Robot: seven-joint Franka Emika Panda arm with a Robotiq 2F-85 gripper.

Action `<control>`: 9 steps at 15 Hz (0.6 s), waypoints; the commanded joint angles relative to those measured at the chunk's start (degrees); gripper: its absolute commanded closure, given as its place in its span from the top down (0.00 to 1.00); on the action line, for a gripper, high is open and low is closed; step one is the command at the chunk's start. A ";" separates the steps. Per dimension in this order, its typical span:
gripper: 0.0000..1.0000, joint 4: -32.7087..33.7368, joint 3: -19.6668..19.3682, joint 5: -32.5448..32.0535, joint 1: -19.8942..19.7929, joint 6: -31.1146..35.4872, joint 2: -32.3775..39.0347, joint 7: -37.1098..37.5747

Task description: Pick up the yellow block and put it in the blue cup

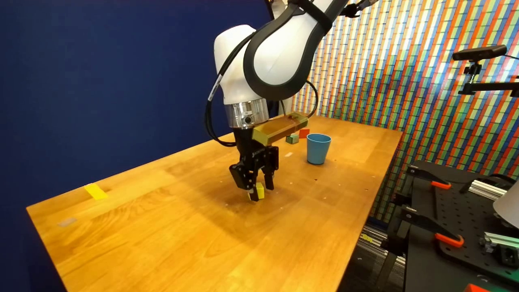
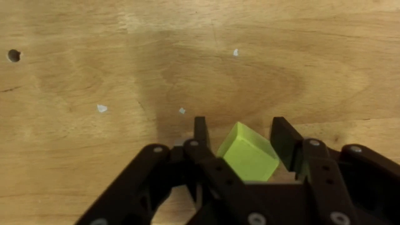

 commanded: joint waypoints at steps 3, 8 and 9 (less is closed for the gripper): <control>0.13 -0.58 -2.18 3.00 0.90 0.25 -1.26 -1.30; 0.10 -5.28 -6.09 1.57 0.75 -0.61 -8.47 1.18; 0.10 -5.69 -6.81 1.23 0.73 -1.14 -9.66 1.52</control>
